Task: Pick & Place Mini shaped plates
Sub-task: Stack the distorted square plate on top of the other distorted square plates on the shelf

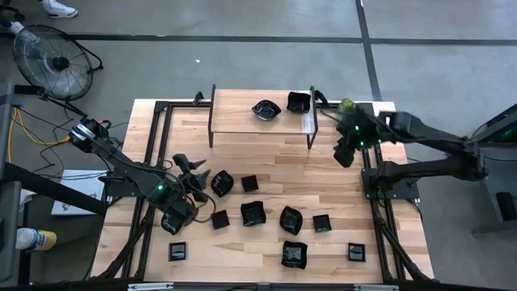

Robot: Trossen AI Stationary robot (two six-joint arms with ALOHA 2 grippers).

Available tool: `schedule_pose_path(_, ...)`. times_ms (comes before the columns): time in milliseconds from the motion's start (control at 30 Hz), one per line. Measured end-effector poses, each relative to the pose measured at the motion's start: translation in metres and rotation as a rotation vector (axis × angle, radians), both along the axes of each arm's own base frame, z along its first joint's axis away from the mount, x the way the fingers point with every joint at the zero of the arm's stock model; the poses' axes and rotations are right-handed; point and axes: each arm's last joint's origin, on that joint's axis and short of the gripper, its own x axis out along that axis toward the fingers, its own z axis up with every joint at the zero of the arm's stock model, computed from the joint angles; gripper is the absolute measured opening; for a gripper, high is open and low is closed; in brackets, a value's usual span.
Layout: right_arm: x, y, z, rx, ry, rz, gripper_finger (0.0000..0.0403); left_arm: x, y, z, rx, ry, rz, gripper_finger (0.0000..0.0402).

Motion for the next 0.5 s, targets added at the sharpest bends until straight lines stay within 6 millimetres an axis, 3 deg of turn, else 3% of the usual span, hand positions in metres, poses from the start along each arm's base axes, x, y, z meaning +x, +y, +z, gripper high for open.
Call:
schedule_pose_path(333, 0.004, 0.029, -0.051, 0.029, -0.083, 0.104, 0.0142, 0.025, -0.022, 0.007, -0.051, 0.126, -0.352, 0.0179)
schedule_pose_path(500, 0.012, 0.044, -0.066, 0.054, -0.136, 0.164, 0.0142, 0.032, -0.029, 0.013, -0.039, 0.128, -0.492, 0.0179)
